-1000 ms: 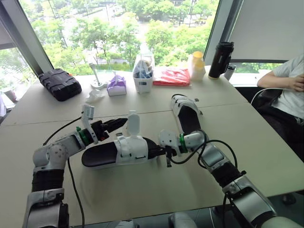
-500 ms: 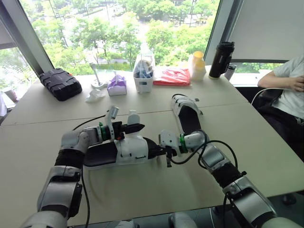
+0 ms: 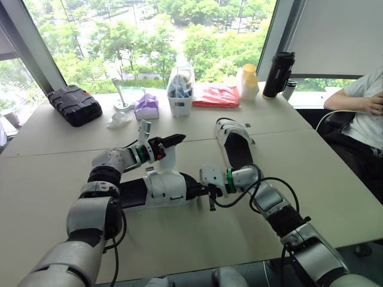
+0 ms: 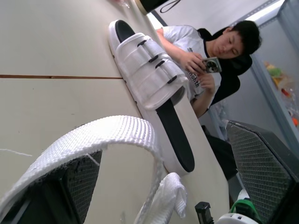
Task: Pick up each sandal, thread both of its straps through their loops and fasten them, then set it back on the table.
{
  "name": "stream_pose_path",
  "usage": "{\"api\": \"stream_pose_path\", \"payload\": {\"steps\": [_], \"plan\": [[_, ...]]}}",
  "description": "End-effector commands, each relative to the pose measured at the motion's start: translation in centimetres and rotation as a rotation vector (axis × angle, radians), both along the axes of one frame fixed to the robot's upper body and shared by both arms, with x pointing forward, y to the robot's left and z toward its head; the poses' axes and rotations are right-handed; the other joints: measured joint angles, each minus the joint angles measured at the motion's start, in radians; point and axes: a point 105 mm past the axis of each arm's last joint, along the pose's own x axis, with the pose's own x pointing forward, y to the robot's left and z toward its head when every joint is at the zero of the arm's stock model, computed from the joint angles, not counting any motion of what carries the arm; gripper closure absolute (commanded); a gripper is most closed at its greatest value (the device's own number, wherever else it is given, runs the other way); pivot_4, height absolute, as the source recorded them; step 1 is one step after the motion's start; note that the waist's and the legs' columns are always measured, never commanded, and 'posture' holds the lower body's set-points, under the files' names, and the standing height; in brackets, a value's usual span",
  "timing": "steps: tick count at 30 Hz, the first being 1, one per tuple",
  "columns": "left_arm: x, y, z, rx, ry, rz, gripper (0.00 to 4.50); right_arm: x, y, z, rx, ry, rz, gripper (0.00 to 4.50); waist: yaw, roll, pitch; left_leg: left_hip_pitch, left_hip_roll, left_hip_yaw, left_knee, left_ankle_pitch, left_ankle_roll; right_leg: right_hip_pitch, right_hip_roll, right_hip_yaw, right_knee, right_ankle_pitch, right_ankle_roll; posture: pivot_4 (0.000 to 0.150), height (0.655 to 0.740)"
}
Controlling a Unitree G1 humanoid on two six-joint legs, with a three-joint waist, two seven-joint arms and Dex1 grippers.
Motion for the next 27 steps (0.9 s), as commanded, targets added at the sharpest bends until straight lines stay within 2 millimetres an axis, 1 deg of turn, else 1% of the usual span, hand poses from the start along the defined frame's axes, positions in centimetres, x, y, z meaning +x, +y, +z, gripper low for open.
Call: {"api": "stream_pose_path", "payload": {"steps": [1, 6, 12, 17, 22, 27], "plan": [[0.9, 0.3, 2.3, -0.032, -0.068, 0.035, 0.25, -0.3, -0.8, -2.4, -0.075, 0.064, -0.039, 4.50, 0.000, 0.000, 0.000, 0.000, 0.000, 0.000, 0.000, 0.000, 0.000, 0.000, 0.000, 0.000, 0.000, 0.000, 0.000, 0.150, 0.7400], [1.2, 0.4, 3.1, -0.066, -0.089, 0.059, 0.25, -0.3, -0.8, -2.4, -0.076, 0.063, -0.038, 4.50, 0.000, 0.000, 0.000, 0.000, 0.000, 0.000, 0.000, 0.000, 0.000, 0.000, 0.000, 0.000, 0.000, 0.000, 0.000, 0.150, 0.7400], [1.4, 0.7, 3.4, -0.069, -0.099, 0.073, 0.25, -0.3, -0.8, -2.3, -0.076, 0.064, -0.035, 4.50, 0.000, 0.000, 0.000, 0.000, 0.000, 0.000, 0.000, 0.000, 0.000, 0.000, 0.000, 0.000, 0.000, 0.000, 0.000, 0.150, 0.7400], [1.6, 1.0, 4.1, -0.082, -0.122, 0.090, 0.25, -0.3, -0.9, -2.3, -0.077, 0.065, -0.034, 4.50, 0.000, 0.000, 0.000, 0.000, 0.000, 0.000, 0.000, 0.000, 0.000, 0.000, 0.000, 0.000, 0.000, 0.000, 0.000, 0.150, 0.7400], [1.9, 1.6, 5.2, -0.109, -0.145, 0.119, 0.25, -0.3, -0.9, -2.4, -0.079, 0.066, -0.032, 4.50, 0.000, 0.000, 0.001, 0.000, 0.000, 0.000, 0.000, 0.000, 0.000, 0.000, 0.000, 0.000, 0.000, 0.000, 0.000, 0.150, 0.7400], [2.1, 2.0, 5.9, -0.121, -0.157, 0.140, 0.25, -0.3, -0.8, -2.4, -0.079, 0.066, -0.030, 4.50, 0.000, 0.000, 0.001, 0.000, 0.000, 0.000, 0.000, 0.000, 0.000, 0.000, 0.000, 0.000, 0.000, 0.000, 0.000, 0.150, 0.7400]]}}
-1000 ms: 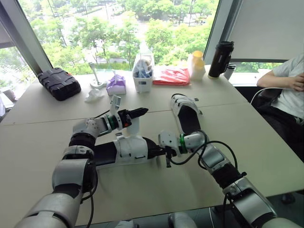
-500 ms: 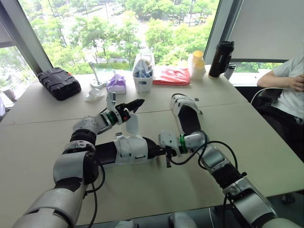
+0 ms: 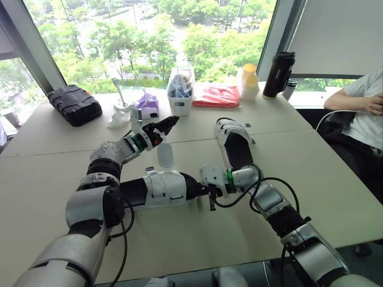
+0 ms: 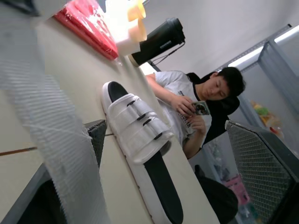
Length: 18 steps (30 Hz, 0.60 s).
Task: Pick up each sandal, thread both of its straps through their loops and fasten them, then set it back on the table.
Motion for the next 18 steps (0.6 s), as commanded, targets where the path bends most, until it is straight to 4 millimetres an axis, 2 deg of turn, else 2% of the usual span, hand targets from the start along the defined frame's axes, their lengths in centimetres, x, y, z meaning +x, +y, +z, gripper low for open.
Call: {"api": "stream_pose_path", "payload": {"steps": [1, 6, 9, 15, 16, 18], "plan": [[0.4, 0.8, 2.0, -0.016, -0.055, 0.029, 0.25, -0.3, -0.8, -2.4, -0.080, 0.066, -0.030, 4.50, 0.000, 0.000, 0.000, 0.000, 0.000, 0.000, 0.000, 0.000, 0.000, 0.000, 0.000, 0.000, 0.000, 0.000, 0.000, 0.150, 0.7400], [0.4, 1.0, 1.9, -0.008, -0.055, 0.033, 0.25, -0.3, -0.8, -2.4, -0.081, 0.065, -0.029, 4.50, 0.000, 0.000, 0.000, 0.000, 0.000, 0.000, 0.000, 0.000, 0.000, 0.000, 0.000, 0.000, 0.000, 0.000, 0.000, 0.150, 0.7400], [0.4, 1.1, 1.6, 0.006, -0.052, 0.042, 1.18, -0.3, -0.8, -2.4, -0.081, 0.066, -0.029, 4.50, 0.000, 0.000, 0.000, 0.000, 0.000, 0.000, 0.000, 0.000, 0.000, 0.000, 0.000, 0.000, 0.000, 0.000, 0.000, 0.150, 0.7400], [0.2, 1.3, 1.7, 0.012, -0.065, 0.033, 4.26, -0.3, -0.8, -2.4, -0.083, 0.066, -0.029, 4.50, 0.000, 0.000, 0.000, 0.000, 0.000, 0.000, 0.000, 0.000, 0.000, 0.000, 0.000, 0.000, 0.000, 0.000, 0.000, 0.150, 0.7400], [0.2, 1.3, 2.0, 0.015, -0.080, 0.025, 4.45, -0.3, -0.9, -2.4, -0.083, 0.066, -0.029, 4.50, 0.000, 0.000, 0.000, 0.000, 0.000, 0.000, 0.000, 0.000, 0.000, 0.000, 0.000, 0.000, 0.000, 0.000, 0.000, 0.150, 0.7400], [-0.3, 1.0, 2.7, 0.046, -0.149, -0.015, 4.45, -0.3, -0.9, -2.4, -0.084, 0.066, -0.027, 4.50, 0.000, 0.000, 0.000, 0.000, 0.000, 0.000, 0.000, 0.000, 0.000, 0.000, 0.000, 0.000, 0.000, 0.000, 0.000, 0.150, 0.7400]]}}
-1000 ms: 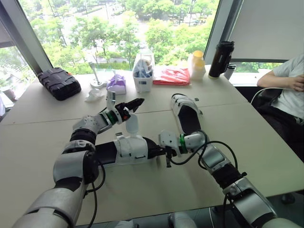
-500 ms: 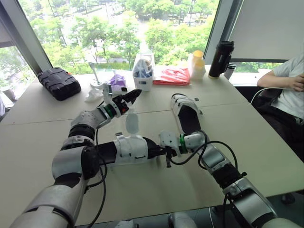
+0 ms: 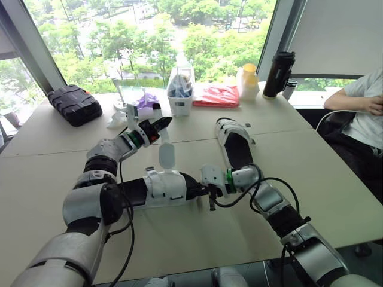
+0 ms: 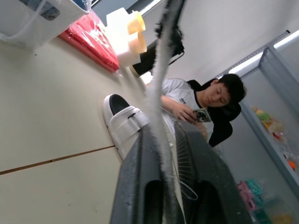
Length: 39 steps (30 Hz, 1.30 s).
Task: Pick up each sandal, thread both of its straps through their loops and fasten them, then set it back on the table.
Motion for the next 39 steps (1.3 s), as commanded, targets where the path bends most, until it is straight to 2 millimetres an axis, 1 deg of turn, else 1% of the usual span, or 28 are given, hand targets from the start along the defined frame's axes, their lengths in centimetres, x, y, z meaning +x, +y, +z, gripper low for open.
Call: {"api": "stream_pose_path", "payload": {"steps": [1, 4, 6, 7, 8, 10, 11, 15, 18, 22, 26, 29, 31, 32, 33, 35, 36, 37, 39], "plan": [[-1.1, -0.4, 3.0, 0.073, -0.220, -0.086, 4.45, -0.3, -0.9, -2.4, -0.085, 0.067, -0.027, 4.50, 0.000, 0.000, 0.000, 0.000, 0.000, 0.000, 0.000, 0.000, 0.000, 0.000, 0.000, 0.000, 0.000, 0.000, 0.000, 0.150, 0.7400], [-4.4, -2.4, 4.6, 0.107, -0.404, -0.279, 4.45, -0.3, -1.0, -2.4, -0.087, 0.067, -0.027, 4.50, -0.001, 0.001, 0.000, 0.000, 0.000, 0.000, 0.000, 0.000, 0.000, 0.000, 0.000, 0.000, 0.000, 0.001, -0.001, 0.150, 0.7400], [-6.9, -3.6, 4.5, 0.165, -0.493, -0.385, 4.45, -0.4, -1.0, -2.4, -0.089, 0.068, -0.026, 4.50, 0.000, 0.001, 0.000, -0.001, 0.001, 0.000, 0.000, 0.000, 0.000, 0.000, 0.000, 0.000, 0.000, 0.001, -0.001, 0.150, 0.7400], [-7.8, -4.0, 4.3, 0.193, -0.521, -0.417, 4.45, -0.4, -1.0, -2.4, -0.090, 0.068, -0.026, 4.50, -0.001, 0.001, 0.001, 0.000, 0.001, 0.000, 0.000, 0.000, 0.000, 0.000, 0.000, 0.001, 0.000, 0.001, -0.001, 0.150, 0.7400], [-9.0, -4.4, 4.0, 0.229, -0.558, -0.455, 4.45, -0.4, -1.1, -2.5, -0.091, 0.068, -0.025, 4.50, 0.001, 0.001, 0.001, 0.000, 0.001, 0.000, -0.001, 0.000, 0.000, 0.000, 0.000, 0.001, 0.000, 0.001, -0.001, 0.150, 0.7400], [-12.2, -4.8, 1.9, 0.381, -0.685, -0.556, 4.45, -0.4, -1.0, -2.5, -0.092, 0.069, -0.023, 4.50, -0.005, 0.002, 0.001, 0.000, 0.001, 0.000, 0.000, 0.000, 0.000, 0.000, 0.000, 0.001, 0.000, 0.001, -0.001, 0.150, 0.7400], [-13.2, -5.0, 1.2, 0.434, -0.729, -0.587, 4.45, -0.4, -1.0, -2.5, -0.092, 0.070, -0.023, 4.50, -0.003, 0.003, 0.001, 0.001, 0.002, 0.002, -0.002, 0.000, 0.000, 0.000, 0.000, 0.002, -0.001, 0.001, -0.002, 0.150, 0.7400], [-16.4, -5.0, -0.6, 0.573, -0.893, -0.670, 4.45, -0.6, -1.0, -2.7, -0.094, 0.075, -0.017, 4.50, 0.003, 0.003, 0.002, 0.000, 0.002, 0.002, -0.001, 0.000, 0.000, 0.000, 0.000, 0.002, -0.001, 0.000, -0.002, 0.150, 0.7400], [-17.5, -5.0, -1.2, 0.649, -1.019, -0.681, 4.45, -0.8, -1.0, -2.8, -0.097, 0.078, -0.012, 4.50, 0.004, 0.003, 0.002, 0.000, 0.002, 0.002, -0.001, 0.000, 0.000, 0.001, 0.000, 0.002, -0.001, 0.000, -0.003, 0.150, 0.7400], [-18.0, -5.3, -2.3, 0.775, -1.170, -0.706, 4.45, -0.8, -1.0, -2.9, -0.099, 0.079, -0.009, 4.50, 0.004, 0.003, 0.002, 0.000, 0.002, 0.002, -0.001, 0.000, 0.000, 0.001, 0.000, 0.002, -0.002, -0.001, -0.004, 0.150, 0.7400], [-18.9, -5.4, -3.5, 0.871, -1.308, -0.798, 4.45, -0.8, -0.9, -2.9, -0.101, 0.078, -0.004, 4.50, 0.003, 0.003, 0.002, 0.000, 0.002, 0.002, -0.001, -0.001, 0.001, 0.001, 0.000, 0.002, -0.002, 0.000, -0.003, 0.150, 0.7400], [-19.4, -4.7, -4.3, 0.908, -1.336, -0.855, 3.65, -0.8, -0.9, -2.9, -0.103, 0.078, -0.002, 4.50, 0.003, 0.004, 0.002, 0.000, 0.002, 0.002, -0.002, -0.001, 0.001, 0.001, 0.000, 0.002, -0.002, -0.001, -0.004, 0.150, 0.7400], [-19.4, -4.4, -4.2, 0.935, -1.364, -0.850, 2.58, -0.8, -0.9, -2.9, -0.105, 0.078, -0.001, 4.50, 0.004, 0.004, 0.002, 0.000, 0.002, 0.002, -0.002, -0.001, 0.001, 0.001, 0.000, 0.002, -0.002, -0.001, -0.004, 0.150, 0.7400], [-19.3, -4.2, -4.1, 0.950, -1.377, -0.843, 2.25, -0.8, -1.0, -2.9, -0.106, 0.079, -0.001, 4.50, 0.004, 0.004, 0.002, 0.000, 0.002, 0.002, -0.001, -0.001, 0.002, 0.001, 0.000, 0.002, -0.002, -0.001, -0.004, 0.150, 0.7400], [-19.2, -4.1, -3.7, 0.968, -1.394, -0.820, 1.66, -0.8, -1.0, -2.9, -0.107, 0.079, 0.000, 4.50, 0.004, 0.004, 0.002, 0.000, 0.002, 0.002, -0.001, -0.001, 0.002, 0.001, 0.000, 0.002, -0.002, -0.001, -0.004, 0.150, 0.7400], [-18.9, -3.9, -3.1, 0.986, -1.417, -0.782, 0.64, -0.8, -1.0, -2.9, -0.108, 0.079, 0.001, 4.50, 0.004, 0.004, 0.002, 0.000, 0.002, 0.002, -0.001, -0.001, 0.002, 0.001, 0.000, 0.002, -0.002, -0.001, -0.004, 0.150, 0.7400], [-18.6, -3.7, -2.4, 1.003, -1.436, -0.740, 0.18, -0.8, -1.0, -2.9, -0.109, 0.078, 0.002, 4.50, 0.004, 0.004, 0.002, 0.000, 0.002, 0.002, -0.001, -0.001, 0.002, 0.001, 0.000, 0.001, -0.002, -0.001, -0.004, 0.150, 0.7400], [-18.3, -3.5, -1.7, 1.017, -1.445, -0.699, 0.03, -0.8, -1.0, -2.9, -0.110, 0.078, 0.002, 4.50, 0.003, 0.004, 0.002, 0.000, 0.002, 0.002, -0.001, -0.001, 0.002, 0.001, 0.000, 0.001, -0.002, -0.001, -0.004, 0.150, 0.7400], [-17.5, -3.1, 0.1, 1.023, -1.447, -0.578, 0.03, -0.7, -1.0, -2.9, -0.109, 0.079, 0.001, 4.50, 0.003, 0.004, 0.002, 0.000, 0.002, 0.001, -0.001, -0.001, 0.002, 0.001, 0.000, 0.001, -0.002, -0.001, -0.004, 0.150, 0.7400]]}}
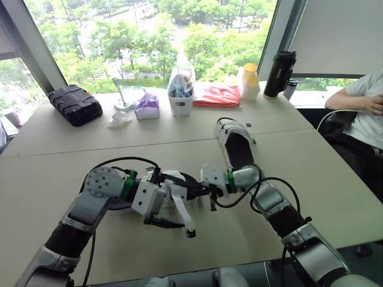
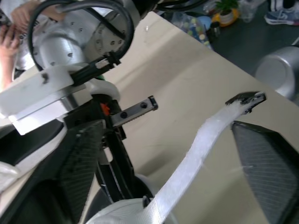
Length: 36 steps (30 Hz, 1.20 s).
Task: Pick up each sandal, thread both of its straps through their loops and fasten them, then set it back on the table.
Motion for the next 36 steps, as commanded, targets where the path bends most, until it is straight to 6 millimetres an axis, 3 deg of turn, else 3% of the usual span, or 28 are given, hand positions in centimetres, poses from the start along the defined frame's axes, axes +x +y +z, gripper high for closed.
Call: {"api": "stream_pose_path", "payload": {"steps": [1, 3, 7, 13, 18, 21, 24, 29, 36], "plan": [[1.5, 1.1, 4.2, -0.114, -0.130, 0.125, 0.03, -0.6, -0.9, -2.9, -0.102, 0.078, -0.011, 4.50, 0.000, 0.000, 0.000, 0.000, 0.000, 0.000, 0.000, 0.000, 0.000, 0.000, 0.000, 0.000, 0.000, 0.000, 0.001, 0.150, 0.7400], [1.9, 1.4, 4.7, -0.132, -0.139, 0.164, 0.03, -0.6, -0.8, -2.9, -0.101, 0.078, -0.010, 4.50, 0.000, 0.000, 0.000, 0.000, 0.000, 0.000, 0.000, 0.000, 0.000, 0.000, 0.000, 0.000, 0.000, 0.001, 0.002, 0.150, 0.7400], [2.3, 4.8, 5.9, -0.253, -0.032, 0.356, 0.03, -0.6, -0.7, -2.9, -0.101, 0.079, -0.006, 4.50, -0.006, 0.001, 0.000, 0.000, 0.000, 0.000, 0.000, 0.000, 0.001, 0.000, 0.000, 0.000, 0.000, 0.001, 0.002, 0.150, 0.7400], [0.2, 9.3, 3.9, -0.246, 0.131, 0.536, 0.03, -0.5, -0.9, -3.0, -0.105, 0.078, -0.005, 4.50, -0.002, 0.002, 0.002, 0.000, 0.001, 0.000, 0.000, -0.001, 0.001, -0.001, 0.001, 0.000, 0.000, 0.000, 0.001, 0.150, 0.7400], [-1.9, 10.3, 1.9, -0.270, 0.315, 0.612, 0.03, -0.4, -1.0, -3.0, -0.106, 0.078, -0.004, 4.50, -0.001, 0.002, 0.002, 0.000, 0.002, 0.000, 0.000, -0.001, 0.001, 0.000, 0.000, 0.000, 0.000, -0.002, 0.000, 0.150, 0.7400], [-5.1, 8.9, -1.8, -0.317, 0.783, 0.665, 0.03, -0.4, -0.9, -3.0, -0.106, 0.078, -0.002, 4.50, -0.005, 0.003, 0.003, 0.001, 0.002, 0.000, 0.000, -0.001, 0.001, 0.000, 0.000, -0.001, 0.000, -0.003, 0.001, 0.150, 0.7400], [-6.7, 7.5, -3.3, -0.338, 1.011, 0.674, 0.03, -0.4, -0.7, -3.1, -0.107, 0.079, 0.001, 4.50, -0.002, 0.003, 0.003, 0.001, 0.002, 0.000, 0.000, -0.002, 0.004, 0.000, -0.001, 0.000, 0.000, -0.003, 0.001, 0.150, 0.7400], [-4.8, 4.6, -4.5, -0.508, 1.156, 0.694, 0.03, -0.5, -0.6, -3.2, -0.111, 0.079, 0.010, 4.50, 0.001, 0.003, 0.003, 0.002, 0.002, -0.002, 0.001, -0.002, 0.003, 0.003, 0.000, -0.001, 0.000, -0.004, 0.001, 0.150, 0.7400], [-2.7, 2.2, -6.6, -0.530, 1.251, 0.741, 0.03, -0.4, -0.7, -3.0, -0.109, 0.079, 0.003, 4.50, 0.000, 0.003, 0.002, 0.001, 0.001, -0.002, 0.000, -0.002, 0.003, 0.001, 0.001, -0.001, 0.000, 0.001, -0.001, 0.150, 0.7400]]}}
